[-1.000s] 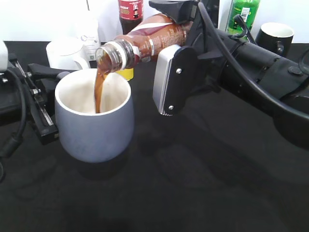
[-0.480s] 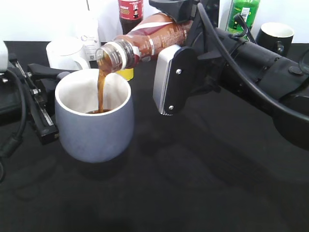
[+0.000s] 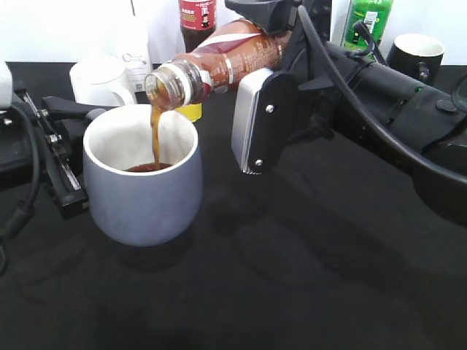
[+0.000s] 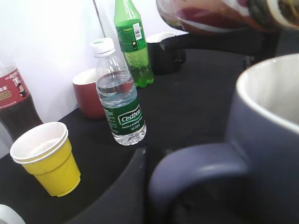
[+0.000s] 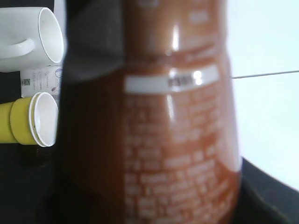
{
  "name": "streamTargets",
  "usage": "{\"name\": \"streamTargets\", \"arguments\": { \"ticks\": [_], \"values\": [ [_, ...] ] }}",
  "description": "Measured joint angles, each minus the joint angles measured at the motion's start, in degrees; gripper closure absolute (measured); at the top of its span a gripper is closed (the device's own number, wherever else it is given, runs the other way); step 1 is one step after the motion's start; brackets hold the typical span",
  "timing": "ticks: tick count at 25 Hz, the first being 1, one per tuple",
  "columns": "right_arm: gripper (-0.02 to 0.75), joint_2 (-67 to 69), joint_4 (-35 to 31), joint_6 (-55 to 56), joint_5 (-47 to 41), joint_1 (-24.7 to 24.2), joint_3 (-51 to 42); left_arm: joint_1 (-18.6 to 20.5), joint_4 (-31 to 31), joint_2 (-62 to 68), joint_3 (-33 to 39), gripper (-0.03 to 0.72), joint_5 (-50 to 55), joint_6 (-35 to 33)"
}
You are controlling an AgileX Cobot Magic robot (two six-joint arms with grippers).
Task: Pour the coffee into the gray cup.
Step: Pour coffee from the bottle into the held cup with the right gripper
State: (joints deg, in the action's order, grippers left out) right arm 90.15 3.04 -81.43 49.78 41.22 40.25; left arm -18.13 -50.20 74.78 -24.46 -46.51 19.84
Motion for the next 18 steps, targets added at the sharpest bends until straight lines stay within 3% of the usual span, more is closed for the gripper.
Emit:
{"name": "streamTargets", "arguments": {
  "ticks": [18],
  "values": [
    [0.209, 0.00, -0.02, -1.49, 0.17, 0.00, 0.17, 0.00, -0.19, 0.00, 0.00, 0.638, 0.05, 0.00]
  ]
}}
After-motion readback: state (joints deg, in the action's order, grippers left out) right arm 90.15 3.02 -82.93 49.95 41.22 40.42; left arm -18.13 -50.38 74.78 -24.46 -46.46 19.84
